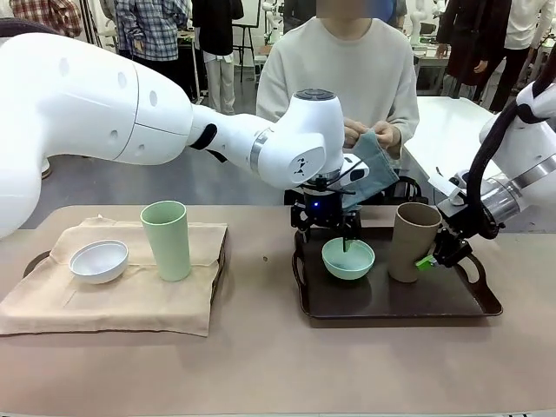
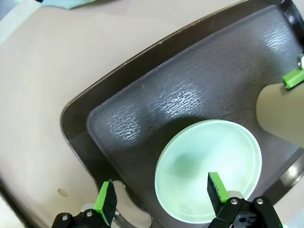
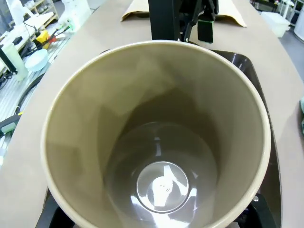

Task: Set up a tray with a mat and arrange the tableware.
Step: Pick up the Picnic Bowl and Reusable plastic cup from the Handle tray in front of the human's position and hold them in the air.

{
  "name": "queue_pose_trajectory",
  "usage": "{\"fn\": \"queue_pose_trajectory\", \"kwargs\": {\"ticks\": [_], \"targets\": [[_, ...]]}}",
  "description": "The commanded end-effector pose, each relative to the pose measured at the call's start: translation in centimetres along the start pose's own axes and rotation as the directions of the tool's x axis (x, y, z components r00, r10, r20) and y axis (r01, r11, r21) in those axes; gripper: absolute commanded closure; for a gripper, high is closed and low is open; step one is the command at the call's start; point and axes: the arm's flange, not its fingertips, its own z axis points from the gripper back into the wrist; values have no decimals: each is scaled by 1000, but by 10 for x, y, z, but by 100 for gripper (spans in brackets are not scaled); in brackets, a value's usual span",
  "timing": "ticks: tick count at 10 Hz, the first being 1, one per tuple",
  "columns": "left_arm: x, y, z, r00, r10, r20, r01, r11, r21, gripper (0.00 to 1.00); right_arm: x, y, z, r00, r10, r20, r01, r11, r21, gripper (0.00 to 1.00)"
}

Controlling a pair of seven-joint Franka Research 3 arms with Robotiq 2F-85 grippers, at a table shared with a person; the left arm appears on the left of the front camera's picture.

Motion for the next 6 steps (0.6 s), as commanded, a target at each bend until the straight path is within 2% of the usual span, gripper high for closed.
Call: {"fn": "queue_pose_trajectory", "kwargs": {"ticks": [1, 2, 3, 4, 5, 6], "targets": [[5, -3, -1, 998, 59, -22, -59, 998, 27, 0, -2, -3, -5, 1000, 19, 9, -18, 999, -41, 0], [5, -2, -3, 996, 73, -41, -71, 996, 53, 55, -2, -4, -5, 1000, 22, 11, -21, 999, -40, 60], [2, -4, -5, 992, 108, -72, -103, 992, 69, 56, -3, -3, -5, 1000, 24, 12, -24, 999, -41, 60], [2, -3, -8, 988, 132, -83, -125, 989, 79, 100, -3, -4, -5, 1000, 27, 15, -27, 999, -44, 100], [3, -3, -8, 986, 144, -88, -137, 988, 77, 62, -3, -4, -5, 999, 31, 18, -30, 999, -45, 65], [3, -3, -8, 984, 152, -92, -145, 986, 76, 100, -4, -4, -5, 999, 31, 22, -30, 999, -45, 100]]}}
